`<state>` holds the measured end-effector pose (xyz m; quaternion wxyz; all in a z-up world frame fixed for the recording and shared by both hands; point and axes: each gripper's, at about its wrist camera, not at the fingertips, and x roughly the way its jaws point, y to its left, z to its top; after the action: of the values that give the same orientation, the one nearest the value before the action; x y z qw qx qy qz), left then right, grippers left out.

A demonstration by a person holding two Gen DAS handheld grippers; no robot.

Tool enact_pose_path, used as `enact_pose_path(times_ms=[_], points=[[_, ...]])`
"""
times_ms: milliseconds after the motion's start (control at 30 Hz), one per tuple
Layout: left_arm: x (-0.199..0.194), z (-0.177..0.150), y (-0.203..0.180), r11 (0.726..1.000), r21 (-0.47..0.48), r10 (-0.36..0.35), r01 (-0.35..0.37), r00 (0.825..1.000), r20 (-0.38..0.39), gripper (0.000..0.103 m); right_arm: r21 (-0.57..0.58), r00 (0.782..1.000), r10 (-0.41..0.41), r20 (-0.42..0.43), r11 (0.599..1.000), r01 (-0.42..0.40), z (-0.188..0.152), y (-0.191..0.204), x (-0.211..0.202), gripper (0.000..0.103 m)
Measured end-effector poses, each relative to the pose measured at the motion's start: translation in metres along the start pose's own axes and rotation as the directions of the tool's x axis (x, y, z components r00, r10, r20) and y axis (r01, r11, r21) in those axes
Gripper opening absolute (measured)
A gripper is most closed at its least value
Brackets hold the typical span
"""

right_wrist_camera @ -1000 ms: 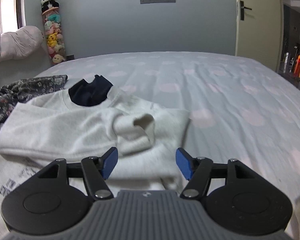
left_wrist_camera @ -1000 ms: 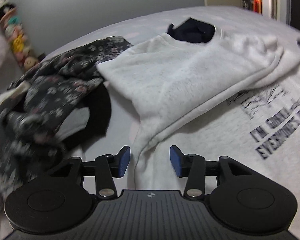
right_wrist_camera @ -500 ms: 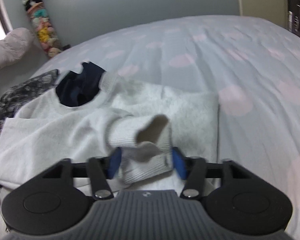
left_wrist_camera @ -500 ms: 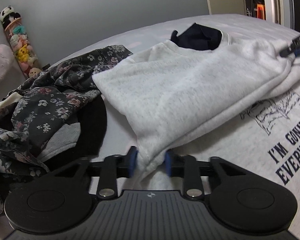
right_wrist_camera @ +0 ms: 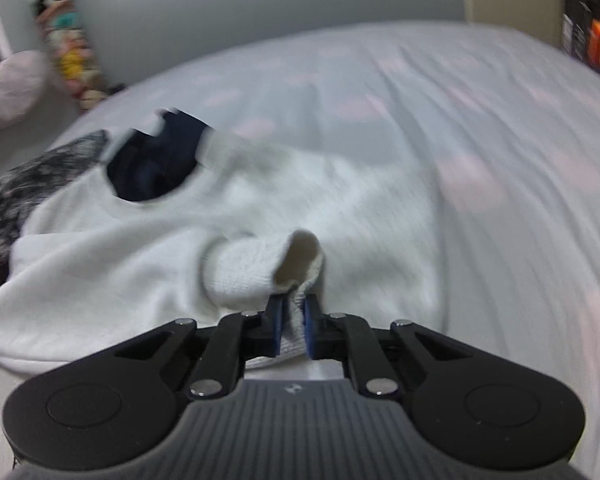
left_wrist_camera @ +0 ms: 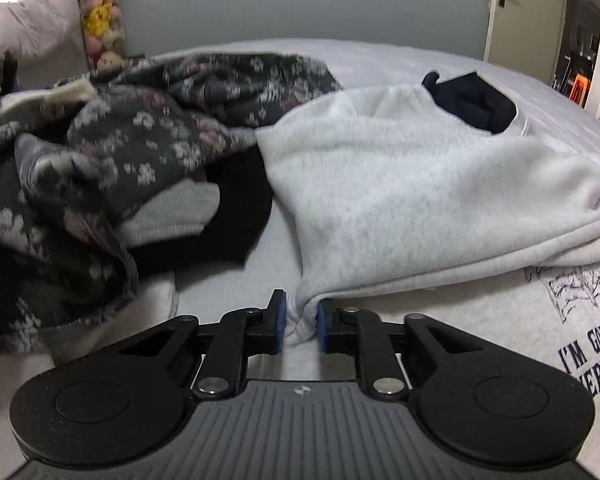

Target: Fold clothes

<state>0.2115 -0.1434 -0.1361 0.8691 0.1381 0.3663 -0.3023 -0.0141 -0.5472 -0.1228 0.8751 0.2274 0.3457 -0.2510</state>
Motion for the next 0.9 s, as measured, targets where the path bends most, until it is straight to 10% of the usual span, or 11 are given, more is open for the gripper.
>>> enact_pose_path(times_ms=[167,400,900], points=[[-0.009,-0.005,0.019,0.999,-0.029,0.013,-0.015,0.998,-0.058,0.038,-0.044,0.999,-0.028,0.02,0.999,0.029,-0.005,0.0,-0.006,0.013],[-0.058,-0.029,0.028,0.994,-0.095,0.037,-0.045,0.995,-0.091,0.041,-0.091,0.996,-0.045,0.074,0.994,0.052,-0.029,-0.011,-0.054,0.029],[-0.165,-0.113,-0.034,0.998,-0.071,-0.011,-0.001,0.987,-0.159,0.052,-0.18,0.997,0.03,-0.077,0.983,-0.044,-0.139,0.001,-0.171,0.064]])
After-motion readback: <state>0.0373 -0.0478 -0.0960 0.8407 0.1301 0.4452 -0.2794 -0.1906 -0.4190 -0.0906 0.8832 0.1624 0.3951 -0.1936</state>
